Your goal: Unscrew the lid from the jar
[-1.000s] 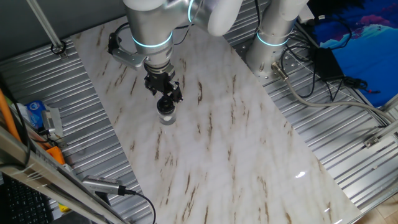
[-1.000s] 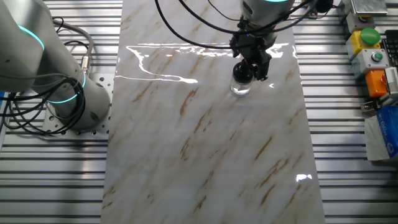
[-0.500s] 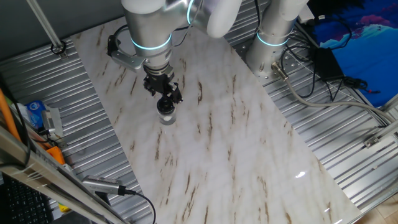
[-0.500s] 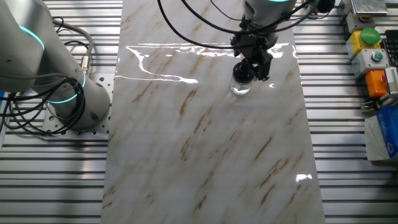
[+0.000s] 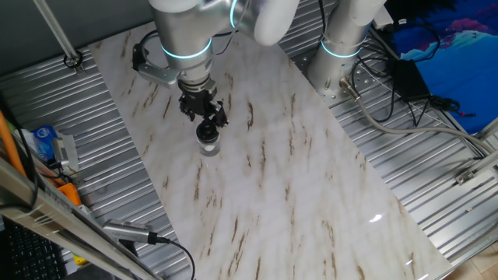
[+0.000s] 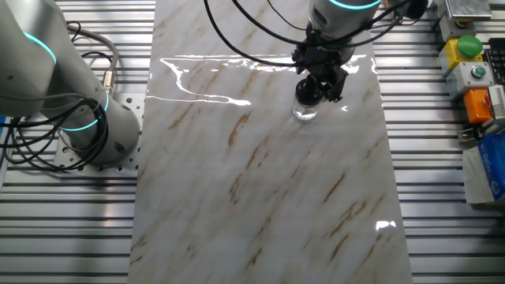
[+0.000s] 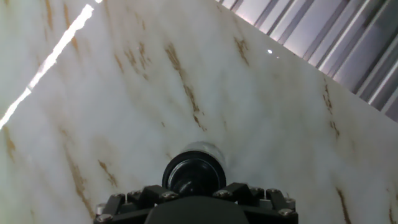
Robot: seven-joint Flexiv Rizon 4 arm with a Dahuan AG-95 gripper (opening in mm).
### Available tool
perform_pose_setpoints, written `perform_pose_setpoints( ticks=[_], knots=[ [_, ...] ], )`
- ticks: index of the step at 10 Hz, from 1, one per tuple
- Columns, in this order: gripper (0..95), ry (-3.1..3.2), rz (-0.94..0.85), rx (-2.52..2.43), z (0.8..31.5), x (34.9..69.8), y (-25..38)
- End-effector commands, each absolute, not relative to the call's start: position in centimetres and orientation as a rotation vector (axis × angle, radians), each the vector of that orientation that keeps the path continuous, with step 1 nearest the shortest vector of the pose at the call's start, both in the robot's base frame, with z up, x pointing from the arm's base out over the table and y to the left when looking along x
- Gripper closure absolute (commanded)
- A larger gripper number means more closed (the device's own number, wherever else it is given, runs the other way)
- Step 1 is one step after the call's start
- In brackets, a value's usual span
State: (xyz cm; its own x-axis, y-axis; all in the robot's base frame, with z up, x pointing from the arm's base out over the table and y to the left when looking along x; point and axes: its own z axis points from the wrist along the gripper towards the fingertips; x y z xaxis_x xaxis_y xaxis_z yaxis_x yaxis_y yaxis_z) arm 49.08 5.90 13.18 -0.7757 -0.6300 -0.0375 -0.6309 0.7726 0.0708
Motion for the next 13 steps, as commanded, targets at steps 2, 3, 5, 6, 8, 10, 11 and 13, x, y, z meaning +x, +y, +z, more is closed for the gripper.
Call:
perform_pose_setpoints(
  ticks=[2, 3, 5, 6, 8, 10, 11, 13],
  knots=[
    [0.0, 2.927, 0.111, -1.106, 13.2, 49.0, 5.9],
    [0.0, 2.926, 0.096, -1.111, 13.2, 48.9, 6.0],
    [0.0, 2.919, 0.088, -1.105, 12.9, 48.3, 6.2],
    [0.0, 2.916, 0.083, -1.098, 12.8, 48.0, 6.2],
    [0.0, 2.929, 0.064, -1.054, 12.6, 47.5, 6.4],
    [19.0, 2.936, 0.039, -1.055, 12.4, 47.6, 6.4],
    [19.0, 2.935, 0.034, -1.063, 12.3, 47.8, 6.4],
    [19.0, 2.931, 0.034, -1.088, 12.2, 48.1, 6.4]
  ],
)
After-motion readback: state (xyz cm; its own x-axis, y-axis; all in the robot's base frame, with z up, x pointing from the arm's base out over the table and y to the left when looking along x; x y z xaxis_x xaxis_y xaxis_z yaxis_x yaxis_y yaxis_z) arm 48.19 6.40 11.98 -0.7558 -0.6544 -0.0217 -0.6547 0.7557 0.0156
